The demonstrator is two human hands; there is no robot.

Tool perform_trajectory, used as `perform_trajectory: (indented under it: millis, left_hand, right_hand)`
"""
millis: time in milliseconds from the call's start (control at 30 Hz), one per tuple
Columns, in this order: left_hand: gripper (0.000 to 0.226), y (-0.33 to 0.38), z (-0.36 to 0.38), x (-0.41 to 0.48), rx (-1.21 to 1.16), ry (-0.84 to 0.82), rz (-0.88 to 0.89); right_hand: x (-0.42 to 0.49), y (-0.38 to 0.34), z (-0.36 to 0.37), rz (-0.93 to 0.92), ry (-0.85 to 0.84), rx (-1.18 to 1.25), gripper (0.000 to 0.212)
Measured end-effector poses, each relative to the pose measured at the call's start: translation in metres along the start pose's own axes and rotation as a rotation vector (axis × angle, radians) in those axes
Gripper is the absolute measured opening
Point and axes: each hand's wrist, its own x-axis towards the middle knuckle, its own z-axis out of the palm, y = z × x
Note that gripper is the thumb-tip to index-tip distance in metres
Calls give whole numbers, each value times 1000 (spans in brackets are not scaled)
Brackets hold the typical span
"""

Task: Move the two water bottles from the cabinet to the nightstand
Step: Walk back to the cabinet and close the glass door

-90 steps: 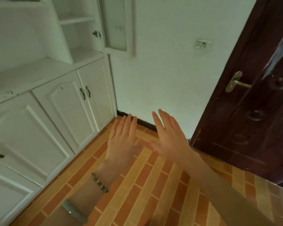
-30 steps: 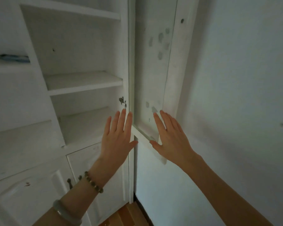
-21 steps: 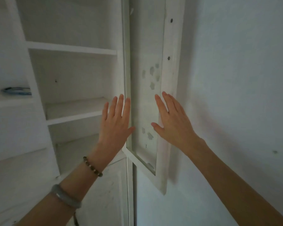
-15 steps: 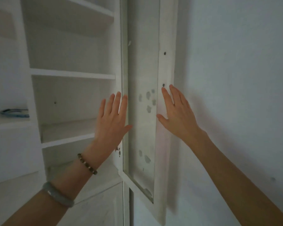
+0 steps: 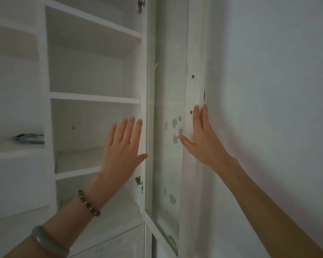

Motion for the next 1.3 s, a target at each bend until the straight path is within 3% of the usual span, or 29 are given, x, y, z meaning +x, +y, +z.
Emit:
perform_trajectory:
  millis: [433,767,933,1300]
  left_hand:
    - [99,-87,-23,-40,202,-31,-135]
    - [95,-159,-29,-86,434,-150,-206]
    - [88,-184,-14,-88,476,-158,-211]
    - [87,-230,40,-74,595,-204,-202]
  right_hand:
    - [12,-110,52,-340,83,90,85]
    - [60,-205,129,-500,-4,151,77]
    - [87,-237,178,-518,-78,107,76]
    - [133,-263,245,-524,-64,96,77]
